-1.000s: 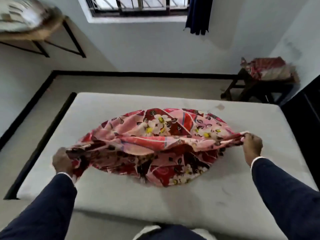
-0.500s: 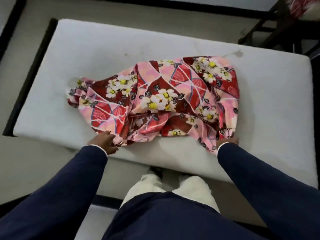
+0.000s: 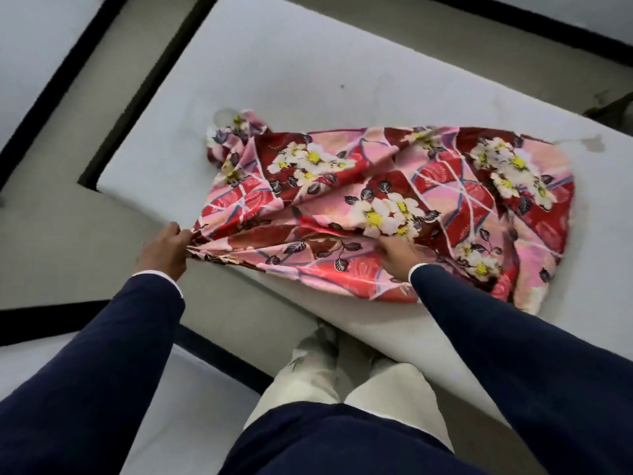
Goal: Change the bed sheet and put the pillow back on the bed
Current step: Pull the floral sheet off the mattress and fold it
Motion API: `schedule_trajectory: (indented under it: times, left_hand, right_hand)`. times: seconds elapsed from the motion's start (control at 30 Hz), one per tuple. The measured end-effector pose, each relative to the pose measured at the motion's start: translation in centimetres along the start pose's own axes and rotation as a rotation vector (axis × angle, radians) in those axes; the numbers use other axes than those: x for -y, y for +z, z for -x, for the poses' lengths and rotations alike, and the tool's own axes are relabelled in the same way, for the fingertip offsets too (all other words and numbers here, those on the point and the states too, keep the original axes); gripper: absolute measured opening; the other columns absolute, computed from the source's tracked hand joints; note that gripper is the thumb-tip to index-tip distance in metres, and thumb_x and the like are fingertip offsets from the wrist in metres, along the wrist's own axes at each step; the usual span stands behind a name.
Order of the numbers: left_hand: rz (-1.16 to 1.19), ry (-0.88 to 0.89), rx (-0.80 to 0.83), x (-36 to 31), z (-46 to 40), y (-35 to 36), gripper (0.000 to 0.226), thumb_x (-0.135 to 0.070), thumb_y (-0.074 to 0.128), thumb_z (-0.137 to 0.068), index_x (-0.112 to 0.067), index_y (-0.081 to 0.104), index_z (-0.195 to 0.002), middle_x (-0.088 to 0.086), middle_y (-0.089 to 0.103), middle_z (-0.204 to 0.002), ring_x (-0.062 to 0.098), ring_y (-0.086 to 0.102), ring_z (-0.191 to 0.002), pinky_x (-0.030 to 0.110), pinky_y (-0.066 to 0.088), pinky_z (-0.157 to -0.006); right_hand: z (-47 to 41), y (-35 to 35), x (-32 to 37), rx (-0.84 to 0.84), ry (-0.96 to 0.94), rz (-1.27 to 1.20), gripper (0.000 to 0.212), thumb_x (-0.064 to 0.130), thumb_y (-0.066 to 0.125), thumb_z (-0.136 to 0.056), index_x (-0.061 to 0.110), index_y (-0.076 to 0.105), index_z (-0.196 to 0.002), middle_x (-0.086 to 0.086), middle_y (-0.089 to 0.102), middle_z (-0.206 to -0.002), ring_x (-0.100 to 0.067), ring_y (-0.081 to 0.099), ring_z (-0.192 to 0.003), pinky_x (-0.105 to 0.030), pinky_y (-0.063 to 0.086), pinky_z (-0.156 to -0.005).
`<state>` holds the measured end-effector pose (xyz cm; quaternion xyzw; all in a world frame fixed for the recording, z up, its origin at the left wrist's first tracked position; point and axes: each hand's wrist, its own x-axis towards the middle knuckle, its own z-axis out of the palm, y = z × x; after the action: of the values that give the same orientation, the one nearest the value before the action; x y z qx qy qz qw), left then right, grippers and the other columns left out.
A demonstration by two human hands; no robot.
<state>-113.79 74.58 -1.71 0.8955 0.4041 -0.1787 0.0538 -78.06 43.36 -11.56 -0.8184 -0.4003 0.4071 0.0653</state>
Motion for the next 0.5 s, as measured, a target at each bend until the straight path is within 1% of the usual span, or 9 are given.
schedule_trajectory:
  times: [0.03, 0.07, 0.13, 0.2, 0.27, 0.3, 0.33, 0.4, 0.5]
  left_hand:
    - [0.005, -0.021, -0.025, 0.9, 0.0, 0.4, 0.03, 0.016, 0.064, -0.07, 0.0, 0.062, -0.095, 0.021, 0.052, -0.096, 0.046, 0.059, -0.072, 0.05, 0.047, -0.055]
    - [0.019, -0.041, -0.048, 1.7, 0.0, 0.9, 0.033, 0.016, 0.062, -0.071, -0.001, 0.062, -0.098, 0.021, 0.052, -0.099, 0.047, 0.059, -0.073, 0.05, 0.047, -0.056]
    - [0.05, -0.059, -0.071, 2.9, 0.2, 2.1, 0.037, 0.017, 0.059, -0.07, -0.002, 0.062, -0.102, 0.021, 0.053, -0.104, 0.05, 0.06, -0.074, 0.052, 0.049, -0.057]
    - [0.087, -0.09, -0.113, 3.7, 0.2, 3.2, 0.036, 0.015, 0.057, -0.071, -0.003, 0.061, -0.102, 0.021, 0.053, -0.104, 0.051, 0.059, -0.078, 0.056, 0.051, -0.061]
    - [0.15, -0.168, -0.161, 4.0, 0.0, 4.0, 0.032, 0.012, 0.056, -0.074, -0.002, 0.061, -0.101, 0.021, 0.05, -0.101, 0.049, 0.056, -0.083, 0.056, 0.05, -0.066]
    - [0.186, -0.205, -0.182, 3.7, -0.1, 4.1, 0.03, 0.011, 0.055, -0.074, -0.002, 0.061, -0.101, 0.021, 0.049, -0.1, 0.048, 0.055, -0.085, 0.055, 0.049, -0.067]
    - [0.223, -0.231, -0.206, 3.6, -0.2, 4.4, 0.03, 0.011, 0.054, -0.075, -0.002, 0.062, -0.101, 0.021, 0.049, -0.1, 0.047, 0.054, -0.087, 0.054, 0.048, -0.068]
    - [0.29, -0.248, -0.254, 3.2, -0.4, 4.8, 0.033, 0.011, 0.053, -0.074, -0.002, 0.064, -0.102, 0.021, 0.05, -0.1, 0.046, 0.053, -0.09, 0.052, 0.048, -0.07]
    - [0.351, -0.277, -0.286, 3.0, -0.4, 5.4, 0.034, 0.011, 0.052, -0.075, -0.002, 0.064, -0.104, 0.021, 0.051, -0.102, 0.044, 0.053, -0.09, 0.05, 0.047, -0.07]
  right_hand:
    - [-1.1, -0.1, 1.5, -0.041, -0.019, -0.024, 0.021, 0.01, 0.05, -0.091, 0.026, 0.057, -0.102, -0.004, 0.064, -0.105, -0.027, 0.064, -0.097, -0.034, 0.049, -0.081]
    - [-2.2, -0.2, 2.9, -0.057, -0.025, -0.024, 0.023, 0.008, 0.05, -0.092, 0.025, 0.058, -0.106, -0.002, 0.061, -0.107, -0.024, 0.061, -0.098, -0.034, 0.048, -0.083]
    - [-4.2, 0.3, 4.8, -0.077, -0.039, 0.028, 0.029, 0.007, 0.056, -0.09, 0.02, 0.057, -0.116, -0.005, 0.058, -0.115, -0.027, 0.058, -0.108, -0.037, 0.049, -0.089]
    - [-5.5, 1.3, 6.0, -0.003, -0.009, 0.088, 0.045, 0.012, 0.063, -0.089, 0.021, 0.05, -0.13, -0.008, 0.052, -0.125, -0.031, 0.054, -0.117, -0.043, 0.049, -0.097]
    - [-6.5, 3.0, 6.3, 0.07, 0.017, 0.157, 0.068, 0.022, 0.07, -0.086, 0.029, 0.038, -0.145, -0.008, 0.042, -0.135, -0.035, 0.05, -0.12, -0.048, 0.048, -0.099]
    - [-6.7, 3.7, 6.4, 0.082, 0.028, 0.19, 0.076, 0.025, 0.073, -0.084, 0.033, 0.033, -0.148, -0.006, 0.038, -0.138, -0.036, 0.048, -0.12, -0.049, 0.048, -0.098]
    - [-6.9, 4.7, 6.4, 0.069, 0.036, 0.233, 0.077, 0.026, 0.073, -0.083, 0.035, 0.033, -0.148, -0.005, 0.037, -0.139, -0.035, 0.047, -0.12, -0.049, 0.047, -0.097]
    - [-7.3, 6.2, 6.5, -0.027, 0.031, 0.313, 0.064, 0.025, 0.071, -0.084, 0.032, 0.043, -0.141, -0.006, 0.043, -0.135, -0.034, 0.049, -0.117, -0.047, 0.047, -0.094]
    - [-7.6, 7.2, 6.9, -0.206, 0.011, 0.34, 0.033, 0.023, 0.063, -0.089, 0.027, 0.062, -0.122, -0.003, 0.059, -0.123, -0.03, 0.055, -0.11, -0.043, 0.043, -0.091]
